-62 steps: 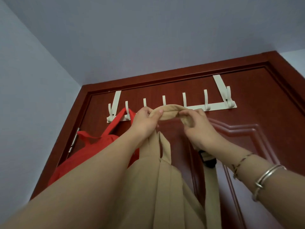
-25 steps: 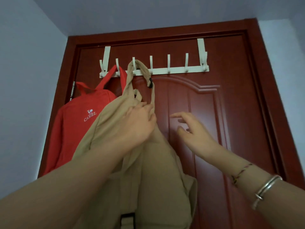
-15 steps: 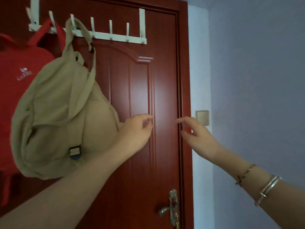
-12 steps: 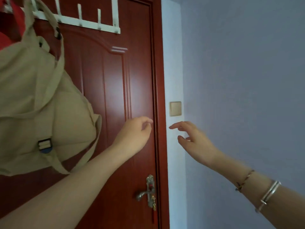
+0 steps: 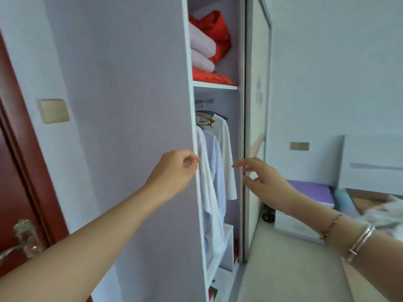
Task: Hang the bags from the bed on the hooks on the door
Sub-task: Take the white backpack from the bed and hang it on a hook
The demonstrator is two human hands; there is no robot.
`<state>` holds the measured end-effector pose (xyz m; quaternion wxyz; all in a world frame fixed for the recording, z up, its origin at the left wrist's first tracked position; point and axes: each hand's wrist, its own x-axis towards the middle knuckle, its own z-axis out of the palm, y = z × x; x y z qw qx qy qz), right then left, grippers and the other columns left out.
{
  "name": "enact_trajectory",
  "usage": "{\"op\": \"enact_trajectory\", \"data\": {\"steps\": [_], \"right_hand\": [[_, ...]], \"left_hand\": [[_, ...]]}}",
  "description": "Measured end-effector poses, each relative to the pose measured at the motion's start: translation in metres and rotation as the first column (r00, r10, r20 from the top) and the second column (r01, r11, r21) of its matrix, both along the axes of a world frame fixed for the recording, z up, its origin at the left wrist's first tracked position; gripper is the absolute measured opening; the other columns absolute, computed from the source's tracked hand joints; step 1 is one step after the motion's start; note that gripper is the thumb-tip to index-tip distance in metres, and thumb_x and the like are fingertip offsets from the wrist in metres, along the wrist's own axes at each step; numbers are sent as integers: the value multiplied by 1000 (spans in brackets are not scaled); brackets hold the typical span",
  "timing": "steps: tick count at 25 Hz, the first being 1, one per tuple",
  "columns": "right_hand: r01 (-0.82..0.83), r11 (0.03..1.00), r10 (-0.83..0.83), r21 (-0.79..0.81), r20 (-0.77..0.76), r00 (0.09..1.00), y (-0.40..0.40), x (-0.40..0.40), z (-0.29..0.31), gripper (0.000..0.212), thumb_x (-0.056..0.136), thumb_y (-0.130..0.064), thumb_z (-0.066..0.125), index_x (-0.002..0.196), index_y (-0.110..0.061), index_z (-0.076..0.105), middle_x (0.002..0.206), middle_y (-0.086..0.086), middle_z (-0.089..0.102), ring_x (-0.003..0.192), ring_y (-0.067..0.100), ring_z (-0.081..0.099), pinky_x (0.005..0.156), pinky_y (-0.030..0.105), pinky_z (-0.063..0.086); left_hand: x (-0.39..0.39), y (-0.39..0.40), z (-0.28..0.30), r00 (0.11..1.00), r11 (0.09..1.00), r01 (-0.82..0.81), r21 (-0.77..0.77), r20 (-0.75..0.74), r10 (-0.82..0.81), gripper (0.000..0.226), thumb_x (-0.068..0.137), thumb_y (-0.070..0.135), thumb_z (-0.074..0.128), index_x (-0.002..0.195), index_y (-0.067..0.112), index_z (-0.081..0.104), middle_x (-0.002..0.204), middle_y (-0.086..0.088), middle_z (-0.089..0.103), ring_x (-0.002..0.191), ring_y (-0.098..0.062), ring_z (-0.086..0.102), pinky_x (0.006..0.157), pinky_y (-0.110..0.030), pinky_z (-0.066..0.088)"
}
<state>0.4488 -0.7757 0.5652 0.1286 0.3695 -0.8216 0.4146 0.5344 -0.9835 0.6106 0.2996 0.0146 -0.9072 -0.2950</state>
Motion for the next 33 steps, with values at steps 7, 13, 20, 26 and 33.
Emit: {"op": "enact_trajectory", "data": {"steps": [7, 13, 20, 26, 33], "right_hand": [[381, 924, -383, 36, 92, 919, 270, -79, -47, 38, 86, -8, 44, 113, -31, 57, 122, -2, 55, 113, 11, 53, 91, 27, 41], [607, 788, -613, 98, 206, 763, 430, -136, -100, 40, 86, -5, 44, 120, -19, 57, 127, 4, 56, 116, 18, 55, 90, 27, 42], [828, 529, -827, 186, 335, 452, 568, -226, -187, 38, 87, -7, 44, 118, -24, 58, 126, 0, 56, 114, 24, 57, 81, 36, 49], [915, 316, -860, 253, 483, 163, 646, -316, -231, 36, 87, -6, 43, 120, -15, 56, 125, 6, 59, 101, 21, 59, 75, 32, 50], [924, 260, -802, 281, 596, 45, 713, -421, -283, 33, 83, -6, 41, 106, -22, 59, 113, 11, 67, 93, 28, 64, 76, 40, 52]], "left_hand": [[-150, 246, -51, 933, 934, 351, 70, 58, -356, 21, 89, 19, 51, 87, 22, 71, 91, 6, 73, 86, -9, 66, 73, -20, 48], [-273, 402, -114, 835, 855, 507, 112, 183, -519, 21, 89, 17, 51, 82, 21, 70, 90, 2, 73, 87, -15, 66, 69, -22, 47], [-450, 558, -194, 626, 696, 702, 151, 335, -704, 26, 87, 20, 52, 67, 32, 62, 88, 0, 72, 87, -20, 66, 80, -35, 52], [-584, 658, -261, 401, 566, 794, 221, 510, -761, 27, 88, 22, 52, 67, 37, 60, 84, 14, 67, 89, -10, 63, 77, -26, 49], [-707, 742, -319, 324, 563, 783, 263, 600, -731, 18, 87, 25, 51, 77, 34, 63, 92, 7, 67, 90, -16, 63, 81, -41, 56]]}}
